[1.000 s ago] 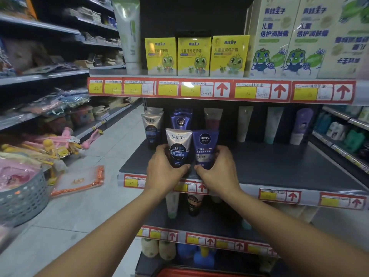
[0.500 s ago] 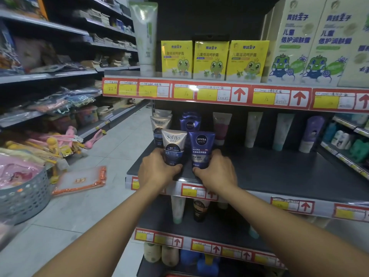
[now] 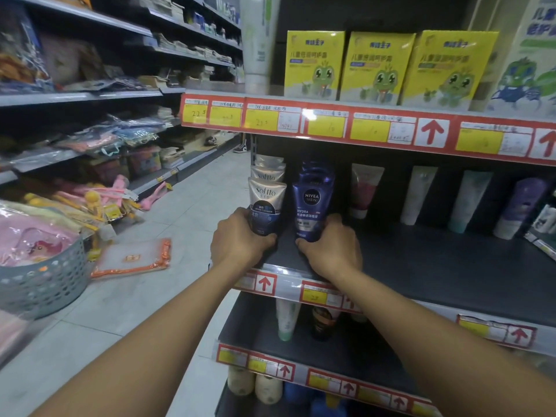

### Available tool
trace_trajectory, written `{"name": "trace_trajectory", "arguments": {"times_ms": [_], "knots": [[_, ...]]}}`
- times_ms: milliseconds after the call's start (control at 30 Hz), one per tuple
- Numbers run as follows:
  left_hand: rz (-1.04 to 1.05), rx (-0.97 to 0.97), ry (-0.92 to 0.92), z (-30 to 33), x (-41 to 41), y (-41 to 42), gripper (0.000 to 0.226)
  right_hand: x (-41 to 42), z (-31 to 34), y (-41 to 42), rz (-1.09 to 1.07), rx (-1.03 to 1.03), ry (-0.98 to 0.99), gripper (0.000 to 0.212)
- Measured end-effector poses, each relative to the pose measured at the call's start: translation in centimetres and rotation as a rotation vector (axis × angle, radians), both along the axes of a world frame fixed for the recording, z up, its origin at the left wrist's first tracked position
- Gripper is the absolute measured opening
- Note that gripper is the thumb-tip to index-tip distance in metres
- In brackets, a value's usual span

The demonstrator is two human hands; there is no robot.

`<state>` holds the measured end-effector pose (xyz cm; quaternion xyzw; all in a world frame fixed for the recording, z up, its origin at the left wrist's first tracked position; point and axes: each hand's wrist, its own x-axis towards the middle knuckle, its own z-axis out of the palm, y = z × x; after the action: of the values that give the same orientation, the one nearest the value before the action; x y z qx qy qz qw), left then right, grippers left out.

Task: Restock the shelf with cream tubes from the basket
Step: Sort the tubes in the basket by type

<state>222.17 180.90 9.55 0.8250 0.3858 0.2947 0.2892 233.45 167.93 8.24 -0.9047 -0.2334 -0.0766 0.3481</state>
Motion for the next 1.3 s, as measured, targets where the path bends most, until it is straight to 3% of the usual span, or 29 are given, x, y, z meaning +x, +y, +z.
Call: {"name": "trace_trajectory", "arguments": {"times_ms": [300,867,1300], "knots": [[-0.012,0.016,-0.080,-1.3,0.7,1.2,0.069,0.6,-1.3,0.4,0.039,0.061,-0.021,0.063],[0.016,0.050,-0.039,-1.8,1.0,1.4,0.075,0.7,-1.2,0.6,0.080,0.027,-0.010,0.060],[0.046,0.042,-0.012,-2.1,1.4,1.9,0.064,1.7,-1.5,1.0,0.099,0.032,0.010,0.053]]}}
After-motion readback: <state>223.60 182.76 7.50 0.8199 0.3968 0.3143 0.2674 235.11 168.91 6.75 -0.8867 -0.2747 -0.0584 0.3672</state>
